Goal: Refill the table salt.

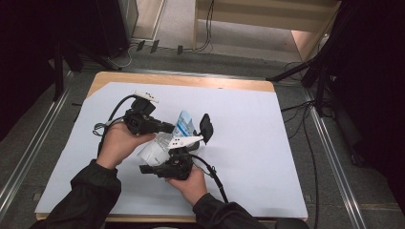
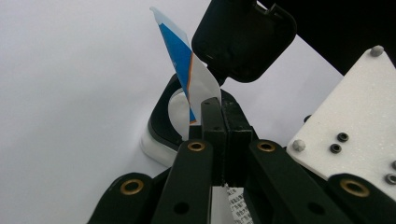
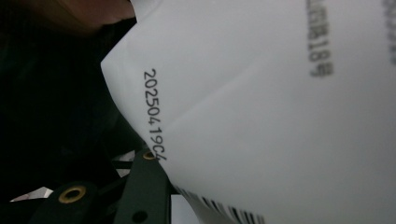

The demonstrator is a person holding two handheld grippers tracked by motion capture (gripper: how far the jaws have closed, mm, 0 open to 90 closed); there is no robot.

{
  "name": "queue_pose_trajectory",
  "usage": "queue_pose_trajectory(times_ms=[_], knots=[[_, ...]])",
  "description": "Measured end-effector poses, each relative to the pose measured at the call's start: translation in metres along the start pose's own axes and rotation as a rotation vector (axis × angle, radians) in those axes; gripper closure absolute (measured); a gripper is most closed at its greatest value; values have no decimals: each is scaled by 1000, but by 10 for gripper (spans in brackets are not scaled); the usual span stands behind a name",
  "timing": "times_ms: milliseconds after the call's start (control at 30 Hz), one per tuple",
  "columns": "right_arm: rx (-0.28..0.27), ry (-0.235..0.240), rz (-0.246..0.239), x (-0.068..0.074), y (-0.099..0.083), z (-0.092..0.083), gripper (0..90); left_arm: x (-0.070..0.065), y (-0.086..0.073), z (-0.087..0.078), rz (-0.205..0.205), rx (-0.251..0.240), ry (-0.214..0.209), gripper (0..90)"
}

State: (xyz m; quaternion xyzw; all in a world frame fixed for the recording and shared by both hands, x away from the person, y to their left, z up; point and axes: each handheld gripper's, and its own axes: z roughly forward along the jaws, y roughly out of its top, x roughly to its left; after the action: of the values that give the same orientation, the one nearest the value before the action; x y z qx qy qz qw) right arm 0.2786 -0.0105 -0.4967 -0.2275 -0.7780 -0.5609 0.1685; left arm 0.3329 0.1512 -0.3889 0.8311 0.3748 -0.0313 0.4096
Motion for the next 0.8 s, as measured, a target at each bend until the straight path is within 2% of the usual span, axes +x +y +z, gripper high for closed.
queue_pose_trajectory(times_ms=[367, 567, 667, 800], knots=[[13, -27, -11, -2, -4, 1, 674, 6, -2, 1, -11, -2, -21, 891], [18, -31, -15, -2, -4, 0, 675, 9, -2, 2, -25, -15, -32, 849], [24, -37, -23, -2, -4, 1, 675, 8, -1, 5, -18, -12, -25, 823], [23, -38, -23, -1, -4, 1, 675, 7, -1, 8, -8, -12, -23, 843]])
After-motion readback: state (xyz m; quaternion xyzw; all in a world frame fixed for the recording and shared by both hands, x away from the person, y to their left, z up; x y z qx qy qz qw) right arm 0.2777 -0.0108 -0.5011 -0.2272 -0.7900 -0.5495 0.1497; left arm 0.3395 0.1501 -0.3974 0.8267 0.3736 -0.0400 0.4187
